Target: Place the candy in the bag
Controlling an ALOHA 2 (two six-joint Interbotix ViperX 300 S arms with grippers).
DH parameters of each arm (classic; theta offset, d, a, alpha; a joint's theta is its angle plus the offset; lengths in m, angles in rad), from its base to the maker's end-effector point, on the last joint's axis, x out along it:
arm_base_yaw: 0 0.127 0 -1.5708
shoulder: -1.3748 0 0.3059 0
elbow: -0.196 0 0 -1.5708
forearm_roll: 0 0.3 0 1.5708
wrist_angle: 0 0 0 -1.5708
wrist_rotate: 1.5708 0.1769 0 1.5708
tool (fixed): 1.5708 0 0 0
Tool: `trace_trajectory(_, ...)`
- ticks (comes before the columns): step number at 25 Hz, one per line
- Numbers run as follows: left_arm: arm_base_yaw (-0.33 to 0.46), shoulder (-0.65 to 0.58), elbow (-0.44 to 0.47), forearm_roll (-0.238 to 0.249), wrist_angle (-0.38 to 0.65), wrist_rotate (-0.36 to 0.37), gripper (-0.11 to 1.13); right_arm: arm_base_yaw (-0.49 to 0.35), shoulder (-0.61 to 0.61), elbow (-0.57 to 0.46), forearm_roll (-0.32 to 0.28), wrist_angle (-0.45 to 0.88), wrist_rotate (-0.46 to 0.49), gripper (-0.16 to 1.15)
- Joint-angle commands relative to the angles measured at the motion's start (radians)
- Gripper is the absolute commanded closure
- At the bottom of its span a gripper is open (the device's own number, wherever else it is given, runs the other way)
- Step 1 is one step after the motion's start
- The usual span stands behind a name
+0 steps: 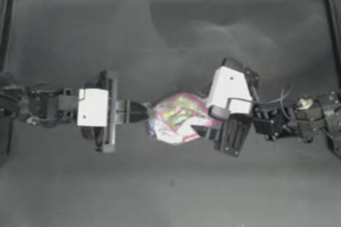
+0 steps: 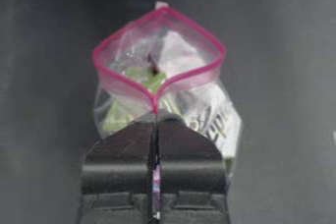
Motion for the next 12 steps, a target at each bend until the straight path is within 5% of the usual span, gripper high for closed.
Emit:
trace_trajectory(1, 0.002, -0.057, -0.011, 0.0, 0.02, 0.017, 0.96, 0.0, -0.034, -0.008, -0.006, -0.002, 0.0, -0.02)
trace_trajectory(12, 0.011, -0.046, -0.003, -0.002, 0.041, 0.025, 0.96, 0.0, -0.041, -0.002, -0.008, -0.003, 0.0, -0.02)
